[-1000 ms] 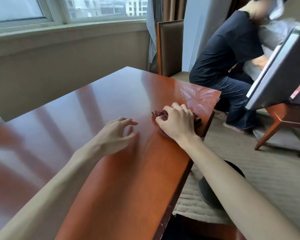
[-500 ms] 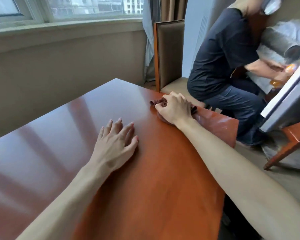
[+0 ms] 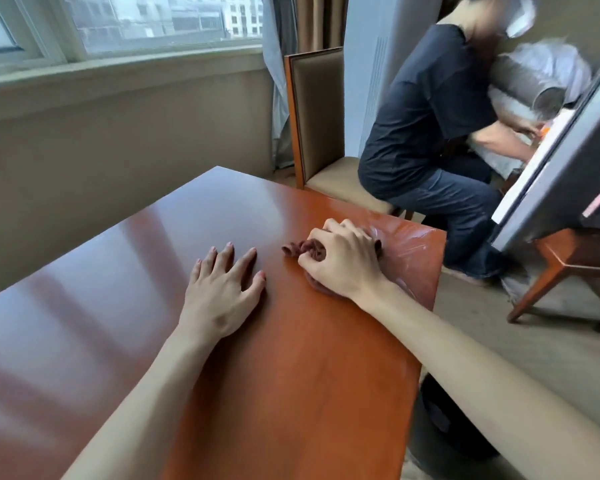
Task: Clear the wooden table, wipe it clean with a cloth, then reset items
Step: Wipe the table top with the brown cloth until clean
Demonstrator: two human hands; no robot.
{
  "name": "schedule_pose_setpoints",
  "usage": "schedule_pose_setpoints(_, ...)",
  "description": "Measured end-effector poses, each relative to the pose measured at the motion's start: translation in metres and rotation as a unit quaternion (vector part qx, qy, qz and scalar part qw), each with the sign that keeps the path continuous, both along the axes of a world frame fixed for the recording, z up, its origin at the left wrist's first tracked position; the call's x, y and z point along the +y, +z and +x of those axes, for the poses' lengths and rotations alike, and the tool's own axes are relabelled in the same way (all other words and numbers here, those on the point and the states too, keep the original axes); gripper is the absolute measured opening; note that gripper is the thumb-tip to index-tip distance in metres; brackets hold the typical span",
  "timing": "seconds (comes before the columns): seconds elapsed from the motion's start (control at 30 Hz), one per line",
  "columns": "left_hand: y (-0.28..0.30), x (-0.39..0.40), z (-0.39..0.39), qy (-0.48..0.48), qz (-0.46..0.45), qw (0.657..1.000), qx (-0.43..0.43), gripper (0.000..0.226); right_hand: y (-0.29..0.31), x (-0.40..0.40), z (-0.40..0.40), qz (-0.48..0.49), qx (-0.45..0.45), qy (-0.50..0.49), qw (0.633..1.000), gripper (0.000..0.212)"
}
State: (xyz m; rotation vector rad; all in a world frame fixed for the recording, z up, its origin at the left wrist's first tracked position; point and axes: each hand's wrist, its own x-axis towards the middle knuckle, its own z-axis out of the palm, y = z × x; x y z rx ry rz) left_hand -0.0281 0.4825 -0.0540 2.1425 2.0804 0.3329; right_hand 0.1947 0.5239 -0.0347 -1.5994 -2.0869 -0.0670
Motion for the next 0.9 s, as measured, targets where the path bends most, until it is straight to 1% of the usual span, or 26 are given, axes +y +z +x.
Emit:
schedule_pose_setpoints(0.13, -0.001, -0.001, -0.001, -0.007, 0.000, 1.000, 0.001, 0.061, -0.005, -0.105, 0.013, 0.023, 0.006, 0.066, 0.998, 0.032)
schedule_pose_setpoints(0.17, -0.002, -0.001, -0.001, -0.008, 0.002, 1.000, 0.002, 0.060, -0.006, -0.116, 0.015, 0.025, 0.009, 0.080, 0.996, 0.031)
schedule_pose_setpoints(0.23, -0.003, 0.001, -0.001, -0.013, 0.005, 1.000, 0.002, 0.062, -0.004, -0.113, 0.017, 0.022, 0.015, 0.089, 0.996, 0.030)
schedule_pose_setpoints(0.33, -0.005, 0.002, -0.001, -0.010, 0.012, 1.000, -0.005, 0.069, 0.000, -0.055, 0.012, 0.013, 0.001, 0.054, 0.998, 0.030)
schedule_pose_setpoints(0.4, -0.005, 0.004, 0.000, -0.003, 0.019, 1.000, -0.011, 0.071, 0.000, 0.008, 0.011, 0.010, -0.015, 0.010, 1.000, 0.032)
schedule_pose_setpoints(0.53, -0.008, 0.006, -0.001, 0.015, 0.034, 0.999, -0.010, 0.069, 0.001, 0.128, 0.002, 0.012, -0.015, -0.056, 0.998, 0.038)
schedule_pose_setpoints(0.6, -0.009, 0.005, -0.001, 0.017, 0.035, 0.999, -0.010, 0.070, 0.003, 0.165, -0.005, 0.004, -0.016, -0.070, 0.997, 0.042)
schedule_pose_setpoints(0.67, -0.009, 0.006, -0.001, 0.017, 0.033, 0.999, -0.013, 0.071, 0.005, 0.183, -0.009, -0.004, -0.011, -0.081, 0.997, 0.044)
schedule_pose_setpoints(0.77, -0.005, 0.004, 0.000, 0.018, 0.026, 0.999, -0.015, 0.070, 0.005, 0.164, -0.010, -0.003, -0.011, -0.078, 0.997, 0.039)
schedule_pose_setpoints(0.83, -0.004, 0.003, 0.001, 0.017, 0.020, 1.000, -0.014, 0.069, 0.004, 0.122, -0.006, -0.003, -0.010, -0.045, 0.999, 0.034)
schedule_pose_setpoints(0.9, -0.003, 0.003, 0.002, 0.012, 0.016, 1.000, -0.013, 0.066, 0.003, 0.064, 0.001, -0.004, -0.007, -0.007, 1.000, 0.032)
